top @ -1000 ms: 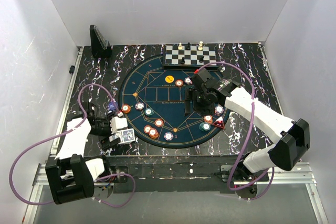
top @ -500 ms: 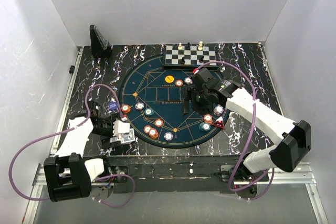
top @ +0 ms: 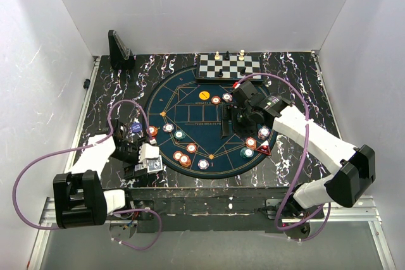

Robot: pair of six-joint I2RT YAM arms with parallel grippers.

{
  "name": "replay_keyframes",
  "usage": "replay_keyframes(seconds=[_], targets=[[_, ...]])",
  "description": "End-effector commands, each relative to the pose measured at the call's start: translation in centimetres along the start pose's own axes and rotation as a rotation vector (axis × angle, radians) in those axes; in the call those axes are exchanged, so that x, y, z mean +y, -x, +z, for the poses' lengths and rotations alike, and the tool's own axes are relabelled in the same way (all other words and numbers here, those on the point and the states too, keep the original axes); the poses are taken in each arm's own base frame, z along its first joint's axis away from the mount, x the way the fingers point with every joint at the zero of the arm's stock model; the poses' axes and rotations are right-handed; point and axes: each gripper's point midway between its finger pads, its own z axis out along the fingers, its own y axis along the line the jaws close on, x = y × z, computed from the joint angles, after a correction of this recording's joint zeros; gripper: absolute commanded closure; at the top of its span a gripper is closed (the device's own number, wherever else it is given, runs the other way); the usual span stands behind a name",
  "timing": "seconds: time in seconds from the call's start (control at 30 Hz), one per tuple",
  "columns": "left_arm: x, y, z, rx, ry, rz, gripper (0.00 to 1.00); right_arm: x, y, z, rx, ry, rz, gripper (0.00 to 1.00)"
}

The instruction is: Distribute texas hold em gaming equipment

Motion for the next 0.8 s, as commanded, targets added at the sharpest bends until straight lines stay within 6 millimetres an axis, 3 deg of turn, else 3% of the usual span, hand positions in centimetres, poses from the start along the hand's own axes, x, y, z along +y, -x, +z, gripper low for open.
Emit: replay_keyframes(seconds=[0.0,0.17,0.53,0.77], targets=[[2.5,0.5,-0.5,-0.009,0.086,0.0,0.0,0.5,0.7,-1.0,-0.038,0.032,-0.014,0.18],[3.2,1.2,-1.0,-0.034,0.134,-0.002,0.0,0.5,0.7,-1.3,-0.045,0.033,-0.014,0.17],[1.0,-0.6,0.3,0.023,0.021,-0.04,0.0,0.2,0.6,-1.6,-0.052,0.028,-0.021,0.18],[1.7,-1.7,0.6,0.058,0.028,-0.082,0.0,0.2,0.6,-1.5,-0.05,0.026,-0.016,0.18]])
